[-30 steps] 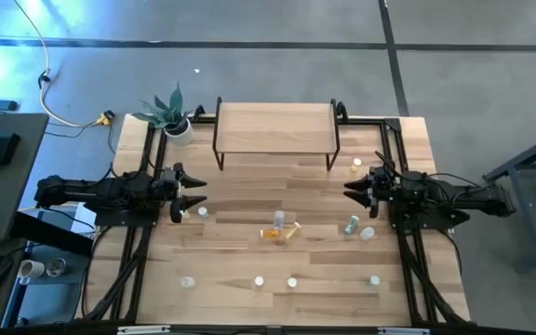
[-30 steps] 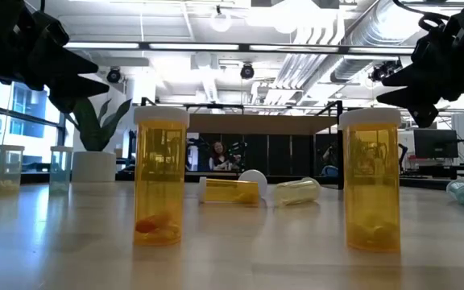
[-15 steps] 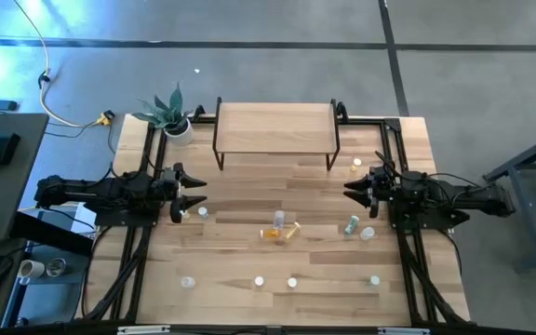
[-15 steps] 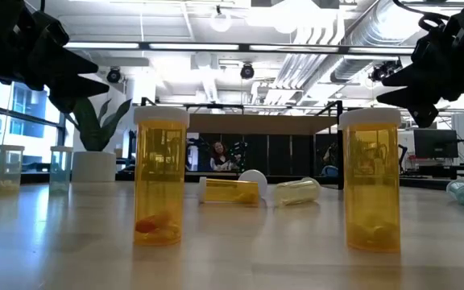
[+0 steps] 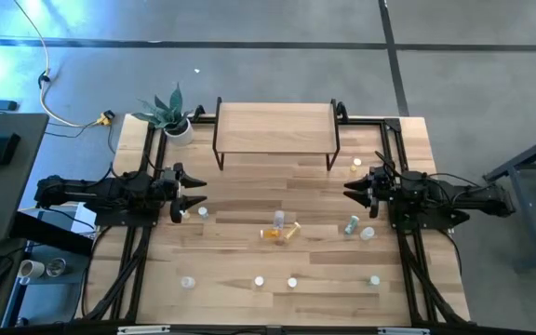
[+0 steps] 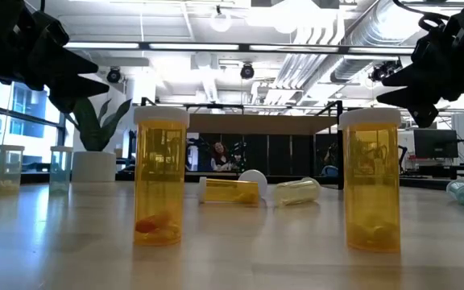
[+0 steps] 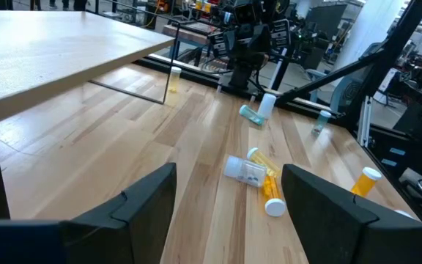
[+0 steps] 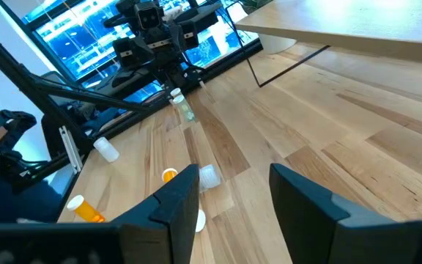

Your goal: Pick and place medicine bottles onto shelf by color

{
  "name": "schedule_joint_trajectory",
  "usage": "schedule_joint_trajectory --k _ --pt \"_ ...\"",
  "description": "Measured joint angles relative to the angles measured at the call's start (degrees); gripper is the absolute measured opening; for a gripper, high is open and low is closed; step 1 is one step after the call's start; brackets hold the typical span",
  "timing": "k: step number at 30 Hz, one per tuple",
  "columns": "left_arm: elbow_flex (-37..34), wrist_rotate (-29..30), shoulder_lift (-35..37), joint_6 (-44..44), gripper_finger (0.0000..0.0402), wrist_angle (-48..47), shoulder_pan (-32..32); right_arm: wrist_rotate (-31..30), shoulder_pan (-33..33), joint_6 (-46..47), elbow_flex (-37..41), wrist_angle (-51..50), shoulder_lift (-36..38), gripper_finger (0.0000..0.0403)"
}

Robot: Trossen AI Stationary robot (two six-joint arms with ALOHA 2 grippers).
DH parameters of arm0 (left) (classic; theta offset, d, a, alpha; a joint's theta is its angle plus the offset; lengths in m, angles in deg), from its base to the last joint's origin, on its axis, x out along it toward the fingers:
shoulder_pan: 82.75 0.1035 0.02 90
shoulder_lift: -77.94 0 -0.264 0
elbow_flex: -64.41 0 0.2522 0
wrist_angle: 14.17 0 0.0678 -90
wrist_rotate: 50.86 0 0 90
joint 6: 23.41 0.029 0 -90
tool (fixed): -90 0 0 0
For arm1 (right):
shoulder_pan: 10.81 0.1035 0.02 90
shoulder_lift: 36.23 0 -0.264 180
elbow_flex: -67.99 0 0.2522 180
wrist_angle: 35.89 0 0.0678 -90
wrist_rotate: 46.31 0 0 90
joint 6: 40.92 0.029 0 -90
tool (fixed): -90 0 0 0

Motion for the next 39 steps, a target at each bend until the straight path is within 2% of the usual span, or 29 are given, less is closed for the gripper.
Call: schedule_joint_trajectory --k 39 --pt "0.0 0.7 0.0 -0.6 0.0239 0.1 0.0 0.0 0.0 0.0 0.0 0.0 0.0 0.0158"
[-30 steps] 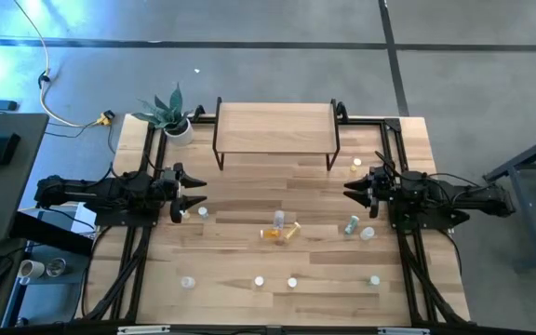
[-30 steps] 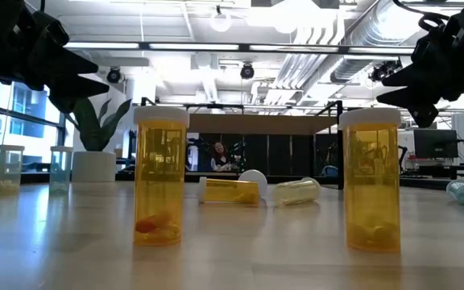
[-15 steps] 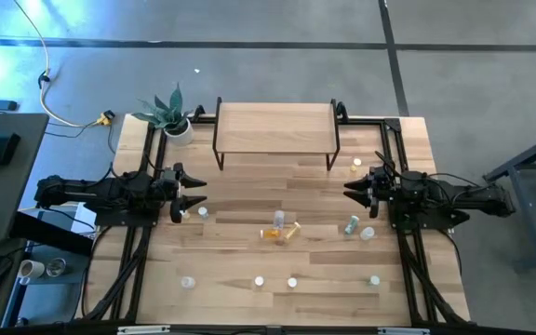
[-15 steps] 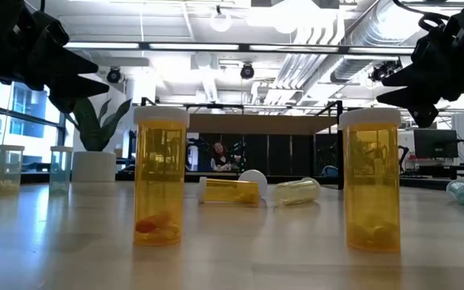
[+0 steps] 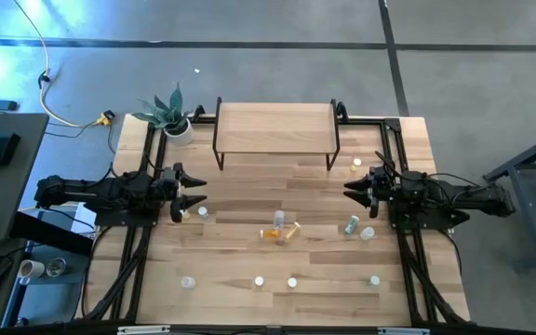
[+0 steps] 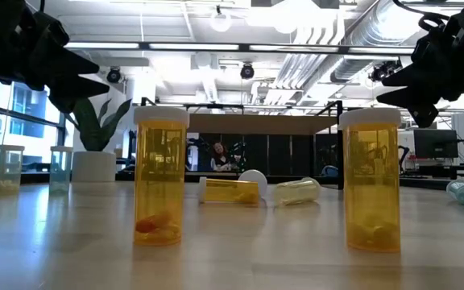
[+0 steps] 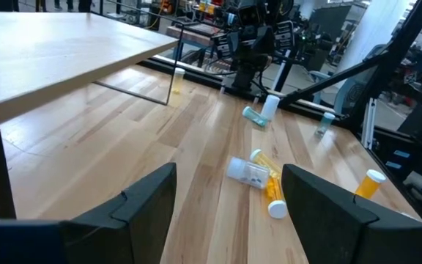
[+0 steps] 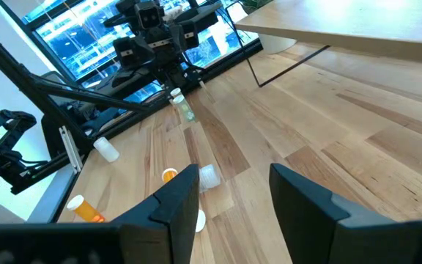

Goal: Pick and place medicine bottles onto shelf by color
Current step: Put the left blue pill bottle on the shelf

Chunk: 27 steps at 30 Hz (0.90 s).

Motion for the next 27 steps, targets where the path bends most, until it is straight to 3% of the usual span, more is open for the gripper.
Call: schedule_joint_trajectory --k 15,27 --pt "0.0 4.8 0.0 -20.8 0.0239 1.7 0.0 0.0 0.0 0.0 0.0 0.0 0.0 0.0158" --pt "0.0 7.0 0.0 -23.0 0.0239 5.7 0.0 0.0 0.0 0.0 0.0 0.0 0.0 0.0158"
